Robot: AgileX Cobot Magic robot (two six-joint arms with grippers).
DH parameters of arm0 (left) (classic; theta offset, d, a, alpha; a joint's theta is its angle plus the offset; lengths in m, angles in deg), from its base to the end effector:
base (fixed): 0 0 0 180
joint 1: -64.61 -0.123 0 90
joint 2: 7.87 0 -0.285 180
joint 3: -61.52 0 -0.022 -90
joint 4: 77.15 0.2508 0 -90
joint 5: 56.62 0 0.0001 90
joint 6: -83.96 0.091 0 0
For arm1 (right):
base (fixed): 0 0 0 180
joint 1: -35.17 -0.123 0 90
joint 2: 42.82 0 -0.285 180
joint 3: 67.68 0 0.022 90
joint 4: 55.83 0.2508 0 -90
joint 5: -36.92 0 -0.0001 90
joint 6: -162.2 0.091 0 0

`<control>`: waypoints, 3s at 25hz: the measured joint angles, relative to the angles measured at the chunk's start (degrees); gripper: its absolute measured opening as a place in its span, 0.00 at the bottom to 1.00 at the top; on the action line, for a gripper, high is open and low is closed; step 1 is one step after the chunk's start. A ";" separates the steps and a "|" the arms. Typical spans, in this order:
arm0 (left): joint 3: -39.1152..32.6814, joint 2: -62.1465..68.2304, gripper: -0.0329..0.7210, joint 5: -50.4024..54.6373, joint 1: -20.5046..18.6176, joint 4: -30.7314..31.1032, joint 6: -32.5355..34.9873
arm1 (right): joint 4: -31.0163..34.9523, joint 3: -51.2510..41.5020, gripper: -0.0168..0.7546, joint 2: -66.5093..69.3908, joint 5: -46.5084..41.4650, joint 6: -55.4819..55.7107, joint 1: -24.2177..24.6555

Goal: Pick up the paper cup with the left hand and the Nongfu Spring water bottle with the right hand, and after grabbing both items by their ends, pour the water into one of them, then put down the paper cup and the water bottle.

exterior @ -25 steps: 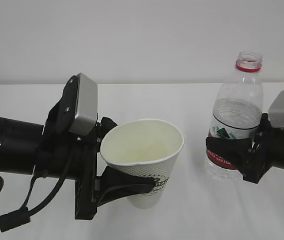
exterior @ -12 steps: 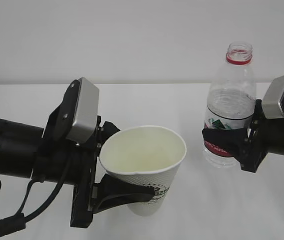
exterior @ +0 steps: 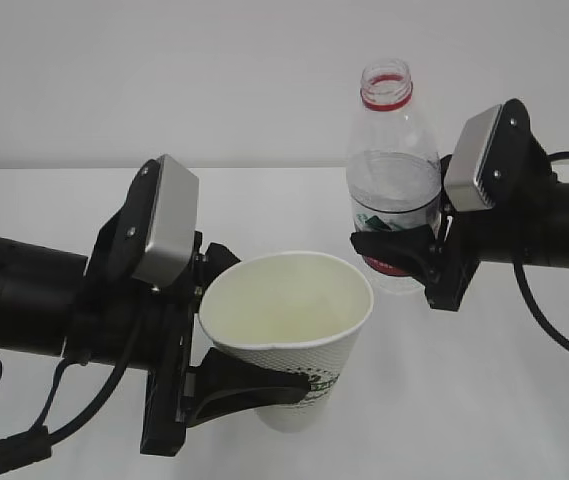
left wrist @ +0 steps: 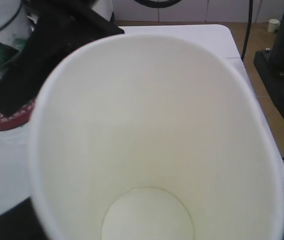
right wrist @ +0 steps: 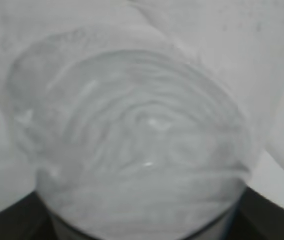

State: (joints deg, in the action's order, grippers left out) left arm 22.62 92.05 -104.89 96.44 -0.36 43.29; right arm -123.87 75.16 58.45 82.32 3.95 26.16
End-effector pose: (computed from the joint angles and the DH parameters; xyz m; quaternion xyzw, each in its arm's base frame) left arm 0.2051 -0.2051 0.1940 0.5751 0.6030 -0.3571 0.4221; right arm 0.2860 0.1061 0.1977 -0.4890 0.6597 0.1693 0.5450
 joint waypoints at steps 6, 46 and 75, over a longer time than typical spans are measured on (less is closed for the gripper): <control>0.00 0.00 0.72 -0.13 0.00 0.00 0.00 | -0.25 3.07 0.65 -1.11 -0.33 -4.27 -0.12; 0.53 -0.88 0.71 -3.04 0.00 -0.32 -0.03 | 4.20 4.27 0.65 -5.42 2.41 -31.27 -0.12; 1.57 -0.88 0.70 0.34 4.66 1.07 -2.34 | 5.44 4.27 0.65 -5.82 3.13 -43.28 -0.12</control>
State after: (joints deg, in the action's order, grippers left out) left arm 24.19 91.17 -104.55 101.10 0.71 40.94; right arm -118.42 79.43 52.63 85.46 -39.33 26.05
